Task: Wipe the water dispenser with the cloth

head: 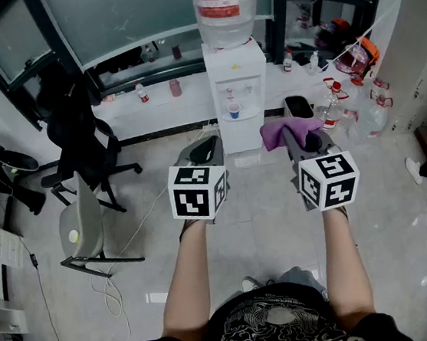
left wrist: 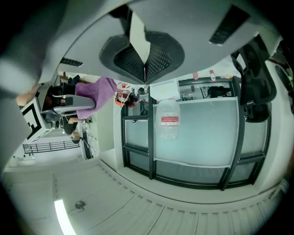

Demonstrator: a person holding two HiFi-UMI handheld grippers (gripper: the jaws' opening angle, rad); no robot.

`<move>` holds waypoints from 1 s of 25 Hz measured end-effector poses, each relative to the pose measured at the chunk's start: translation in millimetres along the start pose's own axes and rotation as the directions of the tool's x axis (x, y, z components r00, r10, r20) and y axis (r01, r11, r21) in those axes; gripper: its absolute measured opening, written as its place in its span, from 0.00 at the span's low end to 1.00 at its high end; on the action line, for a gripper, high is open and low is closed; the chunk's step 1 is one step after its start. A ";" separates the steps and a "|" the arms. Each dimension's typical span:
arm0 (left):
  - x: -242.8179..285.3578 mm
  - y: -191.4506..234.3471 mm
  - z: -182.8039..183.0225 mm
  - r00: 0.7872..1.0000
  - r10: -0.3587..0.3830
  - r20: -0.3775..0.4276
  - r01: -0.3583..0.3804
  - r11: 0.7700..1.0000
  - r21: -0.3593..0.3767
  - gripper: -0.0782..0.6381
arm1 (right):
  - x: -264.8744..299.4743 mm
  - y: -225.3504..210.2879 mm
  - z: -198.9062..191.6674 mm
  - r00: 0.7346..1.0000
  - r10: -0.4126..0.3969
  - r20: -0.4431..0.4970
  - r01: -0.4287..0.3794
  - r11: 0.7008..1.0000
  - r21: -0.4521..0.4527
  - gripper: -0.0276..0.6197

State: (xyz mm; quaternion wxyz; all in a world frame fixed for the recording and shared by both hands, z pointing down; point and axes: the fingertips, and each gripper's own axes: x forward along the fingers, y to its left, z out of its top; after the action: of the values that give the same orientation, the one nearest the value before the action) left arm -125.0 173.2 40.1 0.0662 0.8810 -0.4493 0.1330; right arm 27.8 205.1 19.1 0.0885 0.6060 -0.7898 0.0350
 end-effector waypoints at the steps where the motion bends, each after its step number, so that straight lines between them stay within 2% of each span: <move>1: 0.8 1.6 -1.8 1.000 0.000 -0.002 0.000 1.000 0.001 0.15 | 0.8 -0.4 -2.0 1.000 -0.005 -0.002 0.005 1.000 0.001 0.11; 12: 22.3 16.9 -8.4 1.000 0.008 -0.014 -0.008 1.000 0.000 0.15 | 23.5 -11.9 -14.4 1.000 -0.024 -0.010 0.024 0.999 0.029 0.11; 19: 57.7 37.3 -4.4 0.999 0.031 -0.019 -0.032 0.999 -0.006 0.15 | 68.8 -23.6 -13.1 1.000 0.012 -0.003 -0.012 1.000 0.028 0.11; 25: 112.1 61.4 8.0 0.998 0.064 -0.029 -0.064 0.998 -0.018 0.15 | 125.6 -51.1 -13.5 0.999 0.048 -0.009 -0.048 0.998 0.041 0.11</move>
State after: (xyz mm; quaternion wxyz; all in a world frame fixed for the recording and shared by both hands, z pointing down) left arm -110.4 48.4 65.2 0.0766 0.8635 -0.4775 0.1430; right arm 47.0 74.4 52.6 0.0792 0.5883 -0.8028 0.0560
